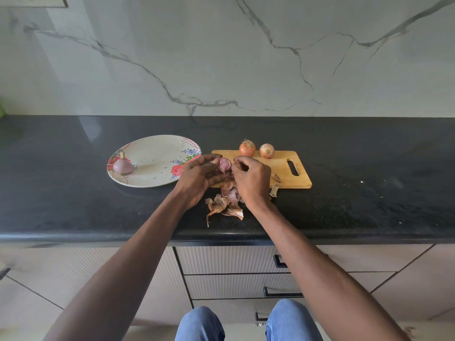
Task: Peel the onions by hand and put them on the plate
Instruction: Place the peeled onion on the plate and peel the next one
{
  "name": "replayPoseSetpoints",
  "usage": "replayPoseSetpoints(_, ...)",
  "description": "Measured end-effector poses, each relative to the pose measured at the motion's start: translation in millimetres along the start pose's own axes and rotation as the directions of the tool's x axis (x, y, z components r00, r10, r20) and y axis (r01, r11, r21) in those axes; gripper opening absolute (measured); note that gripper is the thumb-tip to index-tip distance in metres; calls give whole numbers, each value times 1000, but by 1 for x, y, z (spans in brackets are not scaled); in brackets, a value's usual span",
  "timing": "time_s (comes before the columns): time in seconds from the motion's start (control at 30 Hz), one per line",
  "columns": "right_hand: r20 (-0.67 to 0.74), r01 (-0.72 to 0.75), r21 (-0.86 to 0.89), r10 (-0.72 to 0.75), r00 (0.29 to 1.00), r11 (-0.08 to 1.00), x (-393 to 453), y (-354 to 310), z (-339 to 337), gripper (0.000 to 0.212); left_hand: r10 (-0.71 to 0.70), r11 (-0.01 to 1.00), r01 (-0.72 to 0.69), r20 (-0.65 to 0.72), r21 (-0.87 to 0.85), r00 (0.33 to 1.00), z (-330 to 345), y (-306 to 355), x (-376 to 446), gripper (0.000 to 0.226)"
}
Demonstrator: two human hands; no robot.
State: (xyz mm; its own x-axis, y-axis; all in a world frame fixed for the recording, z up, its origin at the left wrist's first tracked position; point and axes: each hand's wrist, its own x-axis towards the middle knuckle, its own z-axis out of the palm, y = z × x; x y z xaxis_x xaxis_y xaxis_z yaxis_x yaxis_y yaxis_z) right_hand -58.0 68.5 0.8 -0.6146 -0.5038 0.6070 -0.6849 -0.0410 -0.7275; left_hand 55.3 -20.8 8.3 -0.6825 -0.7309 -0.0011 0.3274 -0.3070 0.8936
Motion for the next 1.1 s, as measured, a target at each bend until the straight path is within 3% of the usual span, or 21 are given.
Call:
replayPoseSetpoints(0.17,-37,-34,-40,32,999,999,1,0,0,16,-46,997,46,13,-65,999,-1,3,0,15)
replayPoseSetpoints(0.3,-37,64,-84,-67,997,994,0,0,0,17,-49,997,51,22,-63,999,1,4,-3,11)
replayPoseSetpoints(0.47,64,147,46,-150,987,988,0,-3,-4,23,-6,998,7,16,-64,1000,2,6,-6,12)
replayPoseSetpoints(0.63,92,207,57,-212,973,977,0,-2,-3,17,41,999,-41,3,-19,999,3,4,-8,16)
replayPoseSetpoints(0.73,57,185,31,-186,981,982,-1,1,-3,19,52,998,-54,37,33,998,2,2,-8,32)
replayPoseSetpoints(0.93,29,117,46,-118,993,992,-1,-1,-6,18,69,989,-79,84,122,994,0,0,-9,41)
replayPoseSetpoints(1.1,161,13,114,-31,986,993,-1,-3,-8,16,95,979,-110,91,170,991,0,0,-10,34)
